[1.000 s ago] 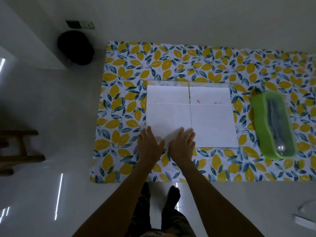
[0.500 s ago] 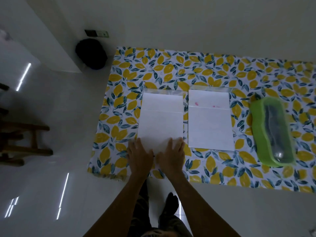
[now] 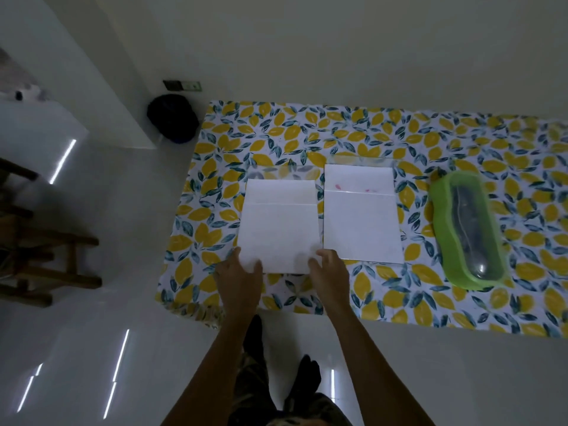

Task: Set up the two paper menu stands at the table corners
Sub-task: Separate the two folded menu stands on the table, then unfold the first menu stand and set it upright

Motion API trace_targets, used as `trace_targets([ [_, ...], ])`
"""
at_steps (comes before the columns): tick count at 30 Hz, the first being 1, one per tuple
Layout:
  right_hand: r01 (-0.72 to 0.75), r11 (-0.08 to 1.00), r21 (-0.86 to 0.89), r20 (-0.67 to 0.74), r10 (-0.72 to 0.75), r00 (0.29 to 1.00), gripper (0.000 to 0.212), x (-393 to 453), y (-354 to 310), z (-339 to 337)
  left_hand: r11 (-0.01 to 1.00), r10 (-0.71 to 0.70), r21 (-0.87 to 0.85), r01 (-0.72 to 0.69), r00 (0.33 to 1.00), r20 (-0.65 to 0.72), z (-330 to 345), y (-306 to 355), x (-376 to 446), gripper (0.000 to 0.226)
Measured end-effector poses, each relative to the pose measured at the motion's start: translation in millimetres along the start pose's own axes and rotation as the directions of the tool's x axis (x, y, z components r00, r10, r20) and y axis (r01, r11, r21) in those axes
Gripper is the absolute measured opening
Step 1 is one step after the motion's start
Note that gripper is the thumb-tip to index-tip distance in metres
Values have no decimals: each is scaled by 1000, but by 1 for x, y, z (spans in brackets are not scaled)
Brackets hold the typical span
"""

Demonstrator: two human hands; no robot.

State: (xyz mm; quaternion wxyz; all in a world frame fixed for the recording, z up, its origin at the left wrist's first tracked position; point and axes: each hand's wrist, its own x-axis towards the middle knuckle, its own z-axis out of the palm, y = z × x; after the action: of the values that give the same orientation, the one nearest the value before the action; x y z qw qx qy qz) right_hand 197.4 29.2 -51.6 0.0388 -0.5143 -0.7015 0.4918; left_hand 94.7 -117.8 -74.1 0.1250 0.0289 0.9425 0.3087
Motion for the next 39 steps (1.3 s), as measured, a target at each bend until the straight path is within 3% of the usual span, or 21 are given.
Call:
trace_targets([
  [9,224,940,259,-37,-223,974,31,-57,-35,-74,960,70,-246,-134,965,-253,-73,53,-48,57],
  [15,394,897,200,-147,-370,917,19,-41,-75,-83,925,106,-311,-218,934,-340,-100,93,-19,60],
  [20,491,868,79,-215,-466,858,13,8,-115,-80,903,169,-326,-280,929,-330,-111,124,37,46],
  [25,512,855,78,-278,-475,835,13,63,-164,-80,872,221,-367,-322,931,-291,-109,161,103,41],
  [30,505,858,92,-271,-467,842,13,108,-196,-80,847,249,-412,-336,935,-251,-99,184,152,63],
  [34,457,873,169,-262,-407,875,19,131,-202,-70,837,265,-424,-346,934,-240,-93,191,172,44],
  [39,400,889,221,-289,-332,898,27,147,-200,-56,832,319,-418,-366,931,-179,-80,178,183,44],
])
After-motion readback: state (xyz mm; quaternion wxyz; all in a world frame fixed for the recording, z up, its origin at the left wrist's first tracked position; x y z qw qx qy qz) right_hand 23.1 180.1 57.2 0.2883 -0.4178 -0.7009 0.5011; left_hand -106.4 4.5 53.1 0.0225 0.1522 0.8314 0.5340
